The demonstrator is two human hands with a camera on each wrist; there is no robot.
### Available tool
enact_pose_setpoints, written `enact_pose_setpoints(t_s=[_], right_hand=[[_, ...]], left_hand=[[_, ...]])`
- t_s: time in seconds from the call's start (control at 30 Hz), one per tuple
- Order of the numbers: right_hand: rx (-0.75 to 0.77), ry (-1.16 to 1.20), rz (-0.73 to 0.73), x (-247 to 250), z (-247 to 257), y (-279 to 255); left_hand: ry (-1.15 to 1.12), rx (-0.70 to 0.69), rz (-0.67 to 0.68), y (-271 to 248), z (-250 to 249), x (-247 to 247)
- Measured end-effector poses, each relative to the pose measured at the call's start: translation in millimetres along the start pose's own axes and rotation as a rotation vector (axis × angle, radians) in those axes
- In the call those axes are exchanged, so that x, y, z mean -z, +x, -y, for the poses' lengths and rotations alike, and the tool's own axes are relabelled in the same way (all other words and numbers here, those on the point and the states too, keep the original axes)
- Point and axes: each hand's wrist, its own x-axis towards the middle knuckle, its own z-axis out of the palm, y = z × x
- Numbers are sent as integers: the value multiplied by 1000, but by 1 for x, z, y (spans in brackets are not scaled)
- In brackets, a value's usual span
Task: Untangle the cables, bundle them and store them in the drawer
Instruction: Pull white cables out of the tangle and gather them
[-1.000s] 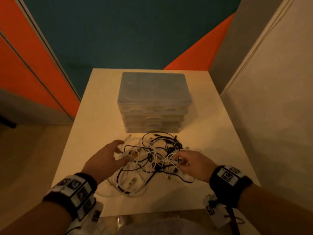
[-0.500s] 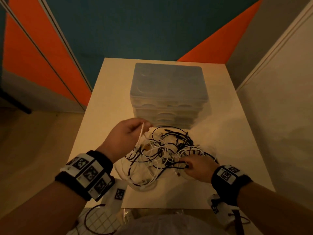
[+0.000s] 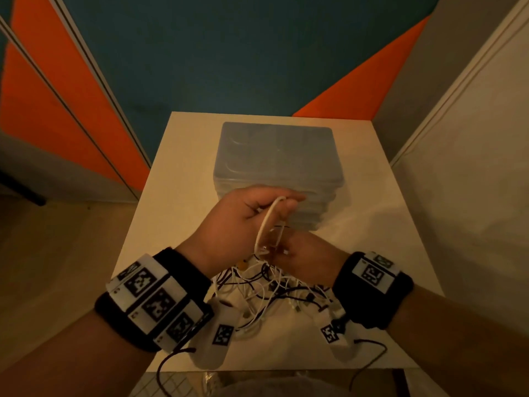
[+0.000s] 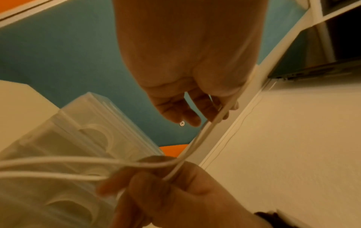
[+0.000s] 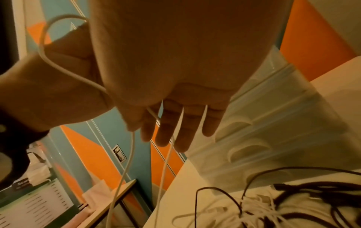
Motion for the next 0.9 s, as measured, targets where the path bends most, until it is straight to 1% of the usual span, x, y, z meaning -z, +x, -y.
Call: enact_pose_setpoints(t_s=[0.07,0.13,0.17,0.2,0.27,0.3,0.37,0.43,0.5,0.57,0.63,0.7,0.73,0.8,0.87,0.9], right_hand=[[8,-30,-64,5,1,2],[-19,31,-159,14,2,0],[-24,69,-218,20,1,-1],[-12,99,-279,27,1,-3],[26,139,-381,38,2,-5],[50,161,-417,43,5,-6],[133,170,-456,50,13,-7],[227,123,-465,53,21,-10],[277,21,-433,51,26,-14],[300,-98,-335,44,29,-18],[319,-182,-195,33,27,-22],[306,-177,-109,24,23,-27],[280,-139,-107,21,22,-29],[210,-41,-167,20,18,-31],[160,8,-279,24,12,-29],[132,15,-314,26,10,-26]], left_hand=[[-45,-7,-46,-1,-3,7],[-69,9,-68,-7,-1,17],[-57,26,-58,-11,2,21],[-36,64,-34,-15,7,25],[28,194,20,-21,19,29],[63,264,39,-23,26,30],[88,393,36,-25,34,28],[-6,493,-1,-23,34,25],[-129,527,-29,-17,29,24],[-157,554,-25,-9,24,24],[-154,594,-36,-4,20,23],[-230,640,-41,-1,18,19],[-280,664,-38,-1,16,16],[-308,696,-37,-3,15,14],[-241,688,-11,-4,12,14],[-186,667,19,-5,10,14]])
